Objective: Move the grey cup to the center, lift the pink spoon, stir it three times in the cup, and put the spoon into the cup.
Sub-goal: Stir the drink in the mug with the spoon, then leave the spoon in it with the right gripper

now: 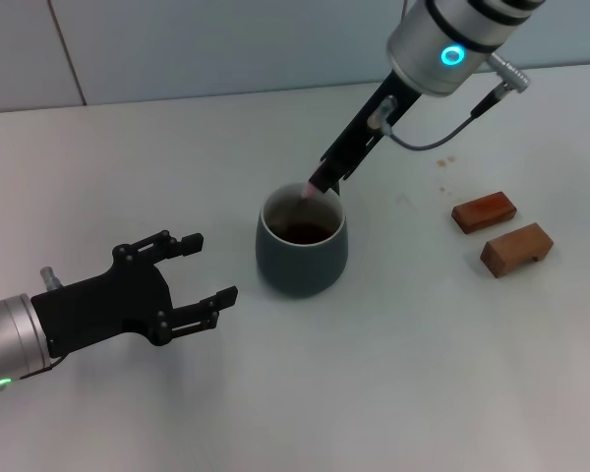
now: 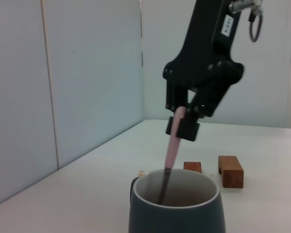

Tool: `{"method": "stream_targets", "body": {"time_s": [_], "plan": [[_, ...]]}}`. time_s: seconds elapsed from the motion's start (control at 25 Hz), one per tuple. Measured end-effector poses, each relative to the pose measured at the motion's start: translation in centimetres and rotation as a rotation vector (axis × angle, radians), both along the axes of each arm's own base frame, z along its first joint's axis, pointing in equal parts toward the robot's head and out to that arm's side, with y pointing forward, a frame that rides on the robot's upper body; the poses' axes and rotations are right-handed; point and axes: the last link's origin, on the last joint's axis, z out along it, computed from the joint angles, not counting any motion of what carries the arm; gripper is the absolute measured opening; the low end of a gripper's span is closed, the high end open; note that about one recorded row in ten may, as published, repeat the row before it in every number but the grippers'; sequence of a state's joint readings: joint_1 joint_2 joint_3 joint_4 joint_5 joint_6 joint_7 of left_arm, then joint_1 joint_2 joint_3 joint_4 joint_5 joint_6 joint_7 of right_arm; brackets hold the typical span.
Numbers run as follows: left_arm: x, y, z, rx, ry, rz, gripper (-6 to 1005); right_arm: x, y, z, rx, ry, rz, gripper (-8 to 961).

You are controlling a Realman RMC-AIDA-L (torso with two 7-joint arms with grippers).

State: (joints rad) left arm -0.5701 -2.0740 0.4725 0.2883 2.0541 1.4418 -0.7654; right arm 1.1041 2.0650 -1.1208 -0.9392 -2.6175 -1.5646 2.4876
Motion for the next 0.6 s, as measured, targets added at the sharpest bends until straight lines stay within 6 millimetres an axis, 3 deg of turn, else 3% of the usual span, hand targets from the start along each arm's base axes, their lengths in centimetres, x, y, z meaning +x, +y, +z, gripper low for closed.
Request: {"method": "stream_targets", "body": {"time_s": [0.32, 0.44, 0.6], "plan": [[0.2, 0.2, 0.0, 0.002, -0.002, -0.004, 794, 1.1, -0.5, 0.9, -0.030, -0.046, -0.040, 126], [0.2, 0.2, 0.0, 0.002, -0.002, -0.006, 794, 0.5, -1.4, 0.1, -0.082, -0.036, -0.031, 126], [0.3, 0.2, 0.0, 0.001, -0.004, -0.008, 794, -0.1, -1.1, -0.1, -0.060, -0.018, -0.006, 126]]}}
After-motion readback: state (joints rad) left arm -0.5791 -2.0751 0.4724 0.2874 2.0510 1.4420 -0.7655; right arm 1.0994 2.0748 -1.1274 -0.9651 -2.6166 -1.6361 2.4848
